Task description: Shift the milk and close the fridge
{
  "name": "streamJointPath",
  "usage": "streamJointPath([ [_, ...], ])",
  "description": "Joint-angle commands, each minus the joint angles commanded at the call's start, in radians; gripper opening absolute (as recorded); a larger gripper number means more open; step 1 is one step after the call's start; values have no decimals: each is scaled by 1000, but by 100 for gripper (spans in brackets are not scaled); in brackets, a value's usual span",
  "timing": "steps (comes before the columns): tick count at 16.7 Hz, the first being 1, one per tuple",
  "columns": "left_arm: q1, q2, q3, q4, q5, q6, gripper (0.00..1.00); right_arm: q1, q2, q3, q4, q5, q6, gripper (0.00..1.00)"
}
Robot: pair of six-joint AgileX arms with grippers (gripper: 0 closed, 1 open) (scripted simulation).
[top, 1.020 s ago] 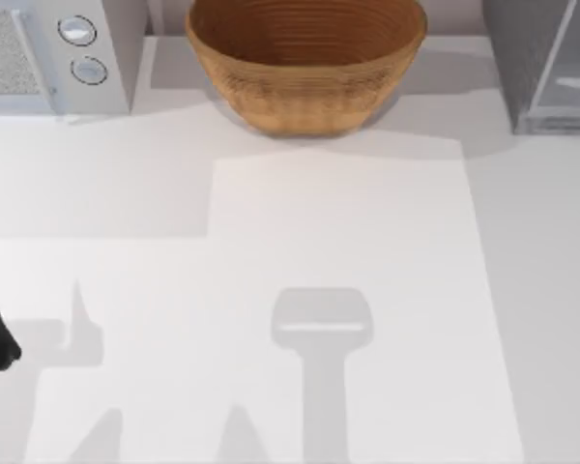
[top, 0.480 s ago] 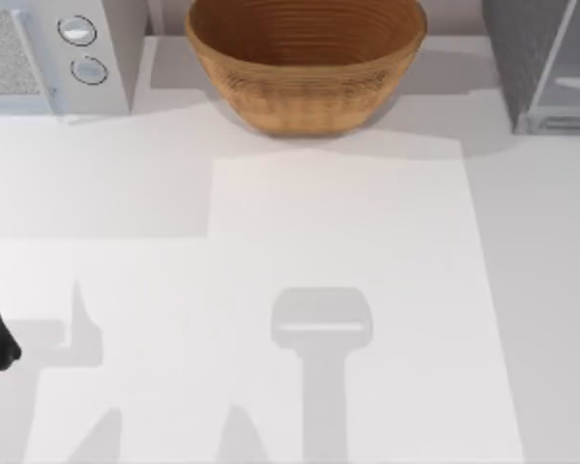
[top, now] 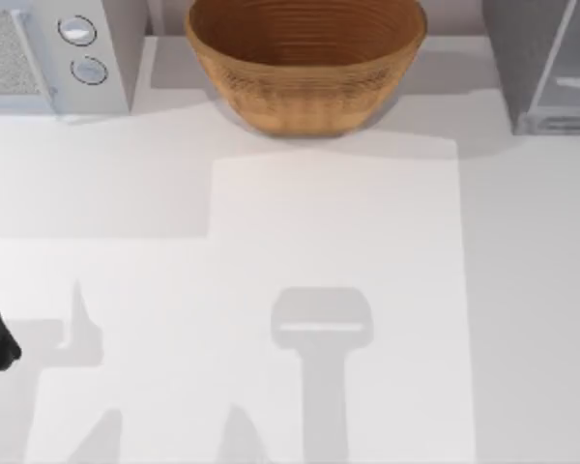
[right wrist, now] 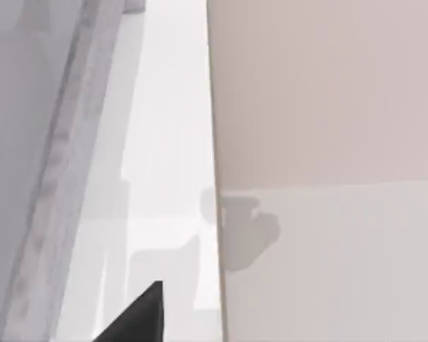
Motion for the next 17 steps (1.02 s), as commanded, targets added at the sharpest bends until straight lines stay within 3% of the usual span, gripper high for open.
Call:
streamJointPath([
  [4,0,0,0,0,0,0,100,125,-16,5,130,21,120,100],
  [11,0,0,0,0,0,0,100,129,-24,0,149,27,131,100],
  [14,0,0,0,0,0,0,100,217,-48,-21,201,107,190,100],
  [17,0,0,0,0,0,0,100,399,-72,-72,258,236,290,100],
])
